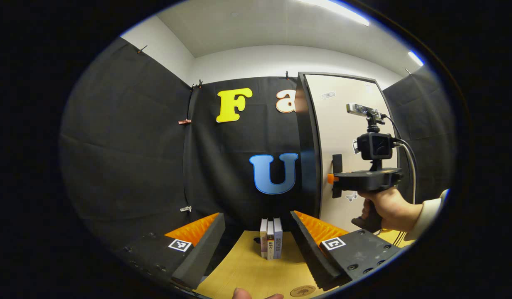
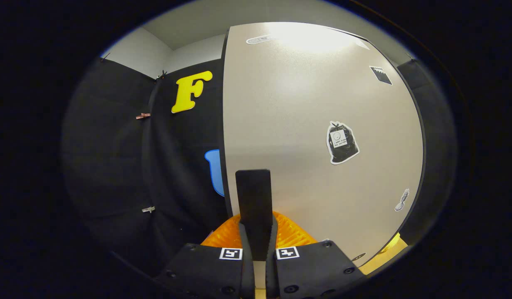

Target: Open the cabinet door with the right hand, grasp the bottle in the cabinet with the left hand and place it on the coaster, then close the cabinet door with the right hand.

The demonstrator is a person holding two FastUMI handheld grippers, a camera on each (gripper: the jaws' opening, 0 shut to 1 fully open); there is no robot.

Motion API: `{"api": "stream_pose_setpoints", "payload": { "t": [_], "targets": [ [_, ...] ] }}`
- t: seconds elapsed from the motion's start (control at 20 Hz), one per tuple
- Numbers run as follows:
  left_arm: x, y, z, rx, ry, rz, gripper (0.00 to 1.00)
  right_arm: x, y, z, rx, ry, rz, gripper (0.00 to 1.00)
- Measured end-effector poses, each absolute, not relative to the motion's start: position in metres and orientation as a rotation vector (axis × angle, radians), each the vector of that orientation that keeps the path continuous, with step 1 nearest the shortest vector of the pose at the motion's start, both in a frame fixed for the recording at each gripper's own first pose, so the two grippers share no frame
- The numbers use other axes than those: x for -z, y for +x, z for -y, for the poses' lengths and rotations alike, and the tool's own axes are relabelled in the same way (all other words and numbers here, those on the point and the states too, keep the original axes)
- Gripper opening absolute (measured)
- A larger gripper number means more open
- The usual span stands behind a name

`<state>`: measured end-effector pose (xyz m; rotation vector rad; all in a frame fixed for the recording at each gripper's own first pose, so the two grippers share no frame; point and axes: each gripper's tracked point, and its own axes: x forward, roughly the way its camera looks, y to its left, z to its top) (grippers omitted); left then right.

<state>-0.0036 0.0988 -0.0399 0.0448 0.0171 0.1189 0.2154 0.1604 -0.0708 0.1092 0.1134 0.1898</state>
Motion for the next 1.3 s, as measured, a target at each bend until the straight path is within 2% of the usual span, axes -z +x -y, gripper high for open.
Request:
{"api": "stream_pose_setpoints", "payload": {
  "t": [0.3, 0.6, 0.95, 1.3],
  "targets": [
    [0.032, -0.005, -0.071, -0.075, 0.023, 0.017, 0.98, 0.059, 0.146, -0.147, -0.306, 0.128, -0.121, 0.15],
    [0.029, 0.006, -0.036, -0.023, -0.003, 0.014, 0.98, 0.047, 0.082, -0.096, -0.34, 0.136, -0.126, 0.14],
    [0.03, 0.016, 0.012, 0.043, -0.024, 0.009, 0.98, 0.038, 0.027, -0.022, -0.251, 0.119, -0.106, 0.14],
    [0.037, 0.036, 0.062, 0.1, -0.042, 0.004, 0.98, 0.034, 0.012, 0.043, -0.117, 0.081, -0.112, 0.16]
  ]
}}
